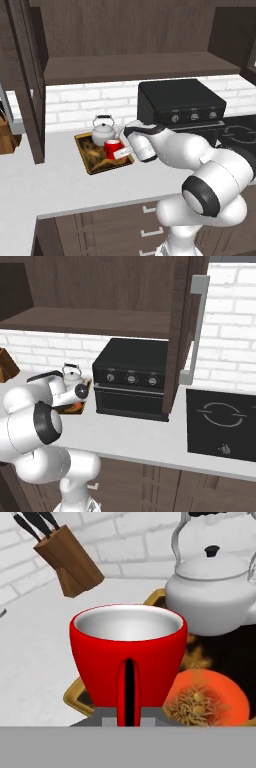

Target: Pick the kettle from the counter and place it on the tray. Then pick the mug from the cabinet and place it on the tray. Then close the cabinet doors.

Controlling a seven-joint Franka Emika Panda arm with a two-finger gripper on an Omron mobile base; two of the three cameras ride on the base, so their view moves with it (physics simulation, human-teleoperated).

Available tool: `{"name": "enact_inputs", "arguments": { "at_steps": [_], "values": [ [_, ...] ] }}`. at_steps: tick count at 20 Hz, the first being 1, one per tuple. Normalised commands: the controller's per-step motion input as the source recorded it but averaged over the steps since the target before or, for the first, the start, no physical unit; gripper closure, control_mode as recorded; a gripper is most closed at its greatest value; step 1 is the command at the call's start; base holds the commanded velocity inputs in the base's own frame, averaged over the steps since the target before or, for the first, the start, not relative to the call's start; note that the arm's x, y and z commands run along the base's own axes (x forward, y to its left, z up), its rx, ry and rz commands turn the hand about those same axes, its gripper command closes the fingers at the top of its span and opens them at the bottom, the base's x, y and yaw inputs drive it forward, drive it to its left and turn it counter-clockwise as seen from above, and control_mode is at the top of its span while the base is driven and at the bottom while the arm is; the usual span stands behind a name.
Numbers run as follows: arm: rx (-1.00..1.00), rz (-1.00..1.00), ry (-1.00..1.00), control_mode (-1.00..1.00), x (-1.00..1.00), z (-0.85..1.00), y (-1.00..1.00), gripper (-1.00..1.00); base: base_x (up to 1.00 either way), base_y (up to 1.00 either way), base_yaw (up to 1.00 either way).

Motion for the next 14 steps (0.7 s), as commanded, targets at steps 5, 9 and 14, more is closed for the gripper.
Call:
{"name": "enact_inputs", "arguments": {
  "at_steps": [5, 9, 14],
  "values": [
    [-0.03, 0.01, -0.11, -1.0, 0.0, -0.26, 0.03, 1.0, 0.0, 0.0, 0.0],
    [-0.05, 0.0, -0.17, -1.0, 0.0, -0.28, 0.0, 1.0, 0.0, 0.0, 0.0],
    [-0.04, 0.0, -0.05, -1.0, 0.0, -0.22, 0.01, 1.0, 0.0, 0.0, 0.0]
  ]
}}
